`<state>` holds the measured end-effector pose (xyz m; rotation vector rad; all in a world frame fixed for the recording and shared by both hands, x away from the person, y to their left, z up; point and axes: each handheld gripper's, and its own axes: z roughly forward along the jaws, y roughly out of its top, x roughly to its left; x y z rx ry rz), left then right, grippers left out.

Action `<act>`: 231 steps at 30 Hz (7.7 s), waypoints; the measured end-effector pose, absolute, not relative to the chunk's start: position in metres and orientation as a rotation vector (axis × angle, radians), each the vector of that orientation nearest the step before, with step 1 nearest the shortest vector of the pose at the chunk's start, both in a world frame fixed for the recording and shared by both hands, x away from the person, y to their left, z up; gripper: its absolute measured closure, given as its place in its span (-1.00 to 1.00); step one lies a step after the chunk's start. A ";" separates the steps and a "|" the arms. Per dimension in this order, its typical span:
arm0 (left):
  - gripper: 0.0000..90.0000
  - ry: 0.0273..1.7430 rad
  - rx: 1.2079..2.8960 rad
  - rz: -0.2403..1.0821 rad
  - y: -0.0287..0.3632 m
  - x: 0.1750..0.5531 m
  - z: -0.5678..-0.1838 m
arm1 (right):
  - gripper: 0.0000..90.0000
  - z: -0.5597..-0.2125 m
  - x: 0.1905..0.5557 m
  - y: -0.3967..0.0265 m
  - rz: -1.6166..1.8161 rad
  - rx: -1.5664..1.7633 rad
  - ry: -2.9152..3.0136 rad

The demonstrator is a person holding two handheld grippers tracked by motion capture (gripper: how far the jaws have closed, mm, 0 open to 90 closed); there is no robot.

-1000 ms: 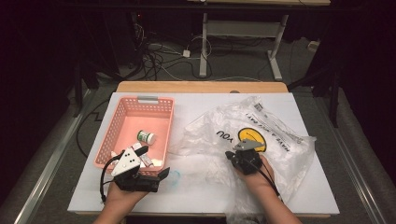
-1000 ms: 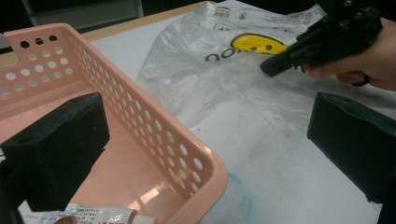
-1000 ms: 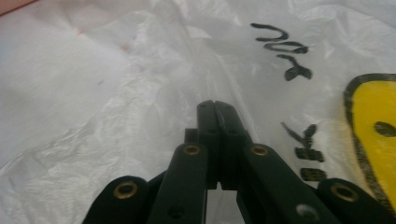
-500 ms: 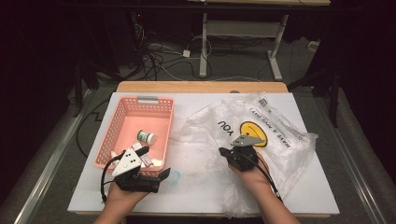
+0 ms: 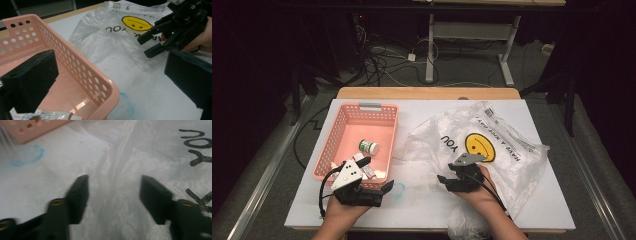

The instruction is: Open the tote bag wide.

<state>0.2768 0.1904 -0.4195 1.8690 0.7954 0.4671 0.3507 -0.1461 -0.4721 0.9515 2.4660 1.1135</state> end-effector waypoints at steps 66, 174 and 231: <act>-0.58 0.656 1.850 0.383 0.164 0.263 -0.417 | 1.00 -0.434 0.350 -0.179 1.335 0.968 2.270; -1.00 1.097 1.756 0.513 0.287 0.302 -0.412 | 1.00 -0.366 0.347 -0.225 1.523 0.952 1.982; 0.97 1.467 2.611 -0.156 0.234 0.420 -0.431 | 1.00 -0.362 0.343 -0.228 1.557 0.944 1.964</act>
